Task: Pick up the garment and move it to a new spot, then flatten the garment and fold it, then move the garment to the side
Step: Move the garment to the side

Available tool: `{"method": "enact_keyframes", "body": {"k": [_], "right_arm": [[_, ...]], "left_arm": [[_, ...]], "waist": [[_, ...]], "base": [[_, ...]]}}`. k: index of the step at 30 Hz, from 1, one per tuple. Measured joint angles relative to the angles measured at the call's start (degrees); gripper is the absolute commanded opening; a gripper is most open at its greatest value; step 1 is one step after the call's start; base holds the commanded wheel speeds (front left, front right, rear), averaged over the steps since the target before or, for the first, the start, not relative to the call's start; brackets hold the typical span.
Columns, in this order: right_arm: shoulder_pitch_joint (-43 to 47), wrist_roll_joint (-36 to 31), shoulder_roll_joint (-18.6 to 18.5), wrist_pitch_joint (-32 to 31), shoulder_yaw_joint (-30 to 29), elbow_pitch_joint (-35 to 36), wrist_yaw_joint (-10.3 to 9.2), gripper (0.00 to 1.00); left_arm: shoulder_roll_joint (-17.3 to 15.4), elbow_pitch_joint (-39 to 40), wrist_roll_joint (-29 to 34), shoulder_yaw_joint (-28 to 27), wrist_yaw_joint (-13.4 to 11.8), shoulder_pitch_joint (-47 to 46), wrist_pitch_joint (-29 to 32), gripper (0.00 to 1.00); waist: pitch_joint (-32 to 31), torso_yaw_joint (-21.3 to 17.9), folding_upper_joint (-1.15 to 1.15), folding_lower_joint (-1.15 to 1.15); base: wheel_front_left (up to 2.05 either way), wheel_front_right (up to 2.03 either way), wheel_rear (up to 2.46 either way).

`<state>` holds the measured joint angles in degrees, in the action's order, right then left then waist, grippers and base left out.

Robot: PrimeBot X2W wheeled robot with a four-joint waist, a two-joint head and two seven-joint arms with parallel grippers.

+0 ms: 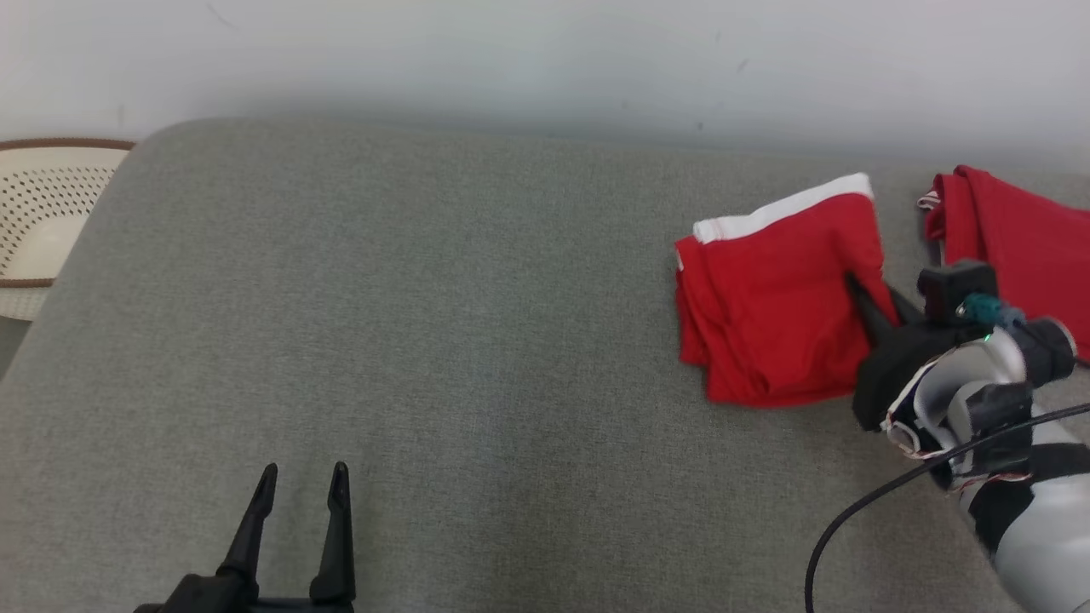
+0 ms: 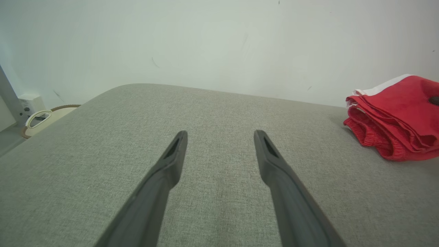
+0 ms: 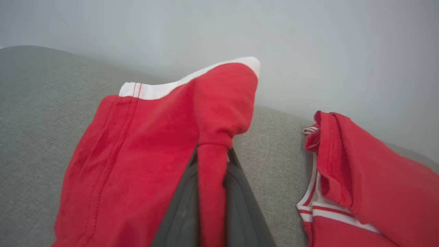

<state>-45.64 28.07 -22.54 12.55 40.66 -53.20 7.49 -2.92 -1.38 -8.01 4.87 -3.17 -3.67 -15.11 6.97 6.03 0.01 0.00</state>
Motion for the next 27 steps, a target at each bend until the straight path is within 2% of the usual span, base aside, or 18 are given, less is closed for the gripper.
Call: {"method": "enact_keyframes", "body": {"k": [13, 27], "right_arm": [[-13.72, 0.89, -12.23, -1.53, 7.17, -1.38, 0.00, 0.00], [-21.01, 6.39, -24.30, -3.79, 12.44, -2.52, 0.01, 0.00]], "left_arm": [[0.00, 5.95, 2.15, -0.56, -0.40, -3.81, 0.01, 1.00], [-1.01, 13.14, 4.77, -1.13, -0.73, -4.89, 0.01, 1.00]], "waist": [[9.56, -3.61, 0.00, 0.01], [16.89, -5.89, 0.00, 0.01]], "base": [[0.00, 0.00, 0.00], [0.00, 0.00, 0.00]]}}
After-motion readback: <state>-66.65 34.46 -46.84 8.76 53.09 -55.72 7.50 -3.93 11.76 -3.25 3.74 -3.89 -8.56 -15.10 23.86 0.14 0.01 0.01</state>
